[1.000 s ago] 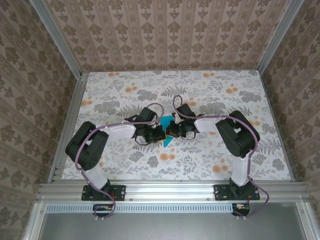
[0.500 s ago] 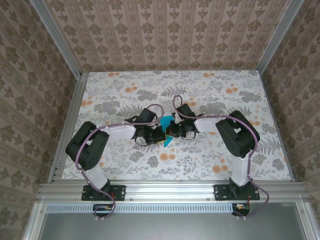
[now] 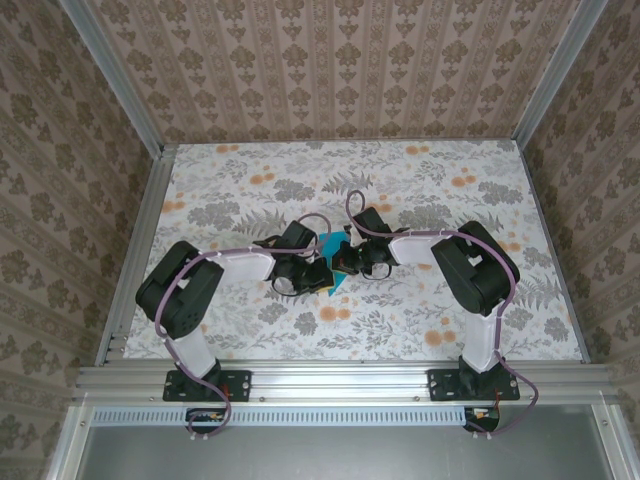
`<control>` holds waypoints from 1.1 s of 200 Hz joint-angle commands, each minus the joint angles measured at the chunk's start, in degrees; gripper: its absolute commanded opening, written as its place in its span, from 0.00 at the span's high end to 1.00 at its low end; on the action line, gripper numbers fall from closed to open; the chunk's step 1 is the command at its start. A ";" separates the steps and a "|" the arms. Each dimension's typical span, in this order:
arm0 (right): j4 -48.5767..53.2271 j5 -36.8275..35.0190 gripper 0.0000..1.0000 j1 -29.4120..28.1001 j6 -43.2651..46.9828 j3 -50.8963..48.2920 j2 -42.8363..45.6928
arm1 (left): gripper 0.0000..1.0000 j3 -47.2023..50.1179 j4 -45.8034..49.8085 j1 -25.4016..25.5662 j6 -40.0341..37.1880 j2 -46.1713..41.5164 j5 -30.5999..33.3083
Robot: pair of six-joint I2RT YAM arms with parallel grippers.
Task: Fold a paper plane with a square sheet of paper (pick it up from the middle)
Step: Third fold the triangle at the center of the table.
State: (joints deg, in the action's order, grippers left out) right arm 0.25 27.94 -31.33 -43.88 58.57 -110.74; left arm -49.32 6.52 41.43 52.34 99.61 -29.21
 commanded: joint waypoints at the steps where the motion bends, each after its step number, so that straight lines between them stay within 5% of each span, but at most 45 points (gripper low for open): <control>1: 2.53 -3.07 0.95 0.31 -0.95 -1.50 -3.41 | 0.90 1.08 -0.72 0.66 1.28 1.20 -0.98; 220: 2.19 -2.75 0.95 0.88 -1.08 -1.80 -3.85 | 0.88 2.82 5.08 3.37 -0.91 -1.68 1.92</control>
State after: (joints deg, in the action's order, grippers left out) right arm -0.23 29.02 -30.81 -44.31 58.50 -111.09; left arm -47.88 6.20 43.64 52.95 99.24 -26.98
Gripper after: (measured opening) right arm 0.052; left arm 0.115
